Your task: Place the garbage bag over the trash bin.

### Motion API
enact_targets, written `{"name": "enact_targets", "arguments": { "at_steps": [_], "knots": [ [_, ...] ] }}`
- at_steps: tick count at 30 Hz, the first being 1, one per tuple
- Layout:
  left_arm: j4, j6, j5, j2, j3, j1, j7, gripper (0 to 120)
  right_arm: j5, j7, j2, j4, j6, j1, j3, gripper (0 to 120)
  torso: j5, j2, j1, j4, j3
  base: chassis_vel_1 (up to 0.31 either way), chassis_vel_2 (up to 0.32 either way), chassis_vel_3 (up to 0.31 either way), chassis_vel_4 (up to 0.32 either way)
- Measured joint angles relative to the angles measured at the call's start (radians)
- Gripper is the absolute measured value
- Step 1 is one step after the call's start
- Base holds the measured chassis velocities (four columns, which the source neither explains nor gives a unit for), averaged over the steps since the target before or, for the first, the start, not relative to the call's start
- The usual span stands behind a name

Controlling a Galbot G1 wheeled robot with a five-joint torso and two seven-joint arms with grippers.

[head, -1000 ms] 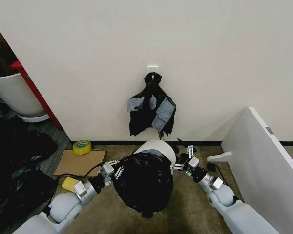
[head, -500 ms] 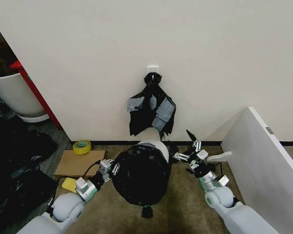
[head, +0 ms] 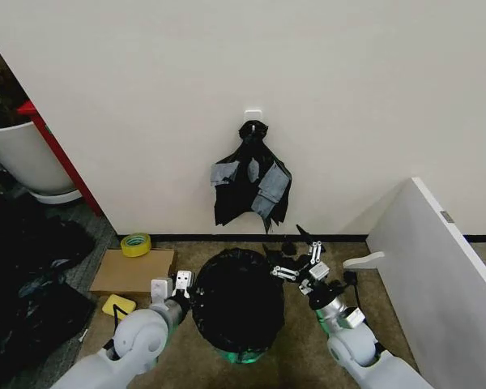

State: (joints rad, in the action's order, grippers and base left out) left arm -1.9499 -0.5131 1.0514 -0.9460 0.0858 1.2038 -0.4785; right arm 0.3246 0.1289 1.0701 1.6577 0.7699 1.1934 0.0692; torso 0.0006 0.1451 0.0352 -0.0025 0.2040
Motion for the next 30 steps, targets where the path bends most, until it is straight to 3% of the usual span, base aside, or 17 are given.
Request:
{"name": "enact_targets", "arguments": {
  "at_steps": [7,17,19,30],
  "knots": [
    [0.024,0.001,0.046,-0.054,0.02,0.011,-0.091,2,-0.004,0.014,0.01,-0.02,0.008,-0.004,-0.002,100,0.0003,0.0,0.0,0.0,0.0,0.0,0.0,0.0,0.0],
    [-0.015,0.013,0.052,-0.082,0.085,0.046,-0.097,40,-0.008,0.02,0.019,-0.026,0.011,-0.003,-0.002,100,0.0,0.0,0.0,0.0,0.0,0.0,0.0,0.0,0.0],
    [-0.021,0.013,0.051,-0.082,0.088,0.048,-0.097,41,-0.008,0.02,0.02,-0.026,0.011,-0.002,-0.002,100,0.0,0.0,0.0,0.0,0.0,0.0,0.0,0.0,0.0],
    [-0.165,0.004,0.077,-0.042,0.107,0.096,-0.145,86,-0.014,0.019,0.041,-0.03,0.014,0.018,0.014,100,0.0,0.0,0.0,0.0,0.0,0.0,0.0,0.0,0.0]
  ]
}}
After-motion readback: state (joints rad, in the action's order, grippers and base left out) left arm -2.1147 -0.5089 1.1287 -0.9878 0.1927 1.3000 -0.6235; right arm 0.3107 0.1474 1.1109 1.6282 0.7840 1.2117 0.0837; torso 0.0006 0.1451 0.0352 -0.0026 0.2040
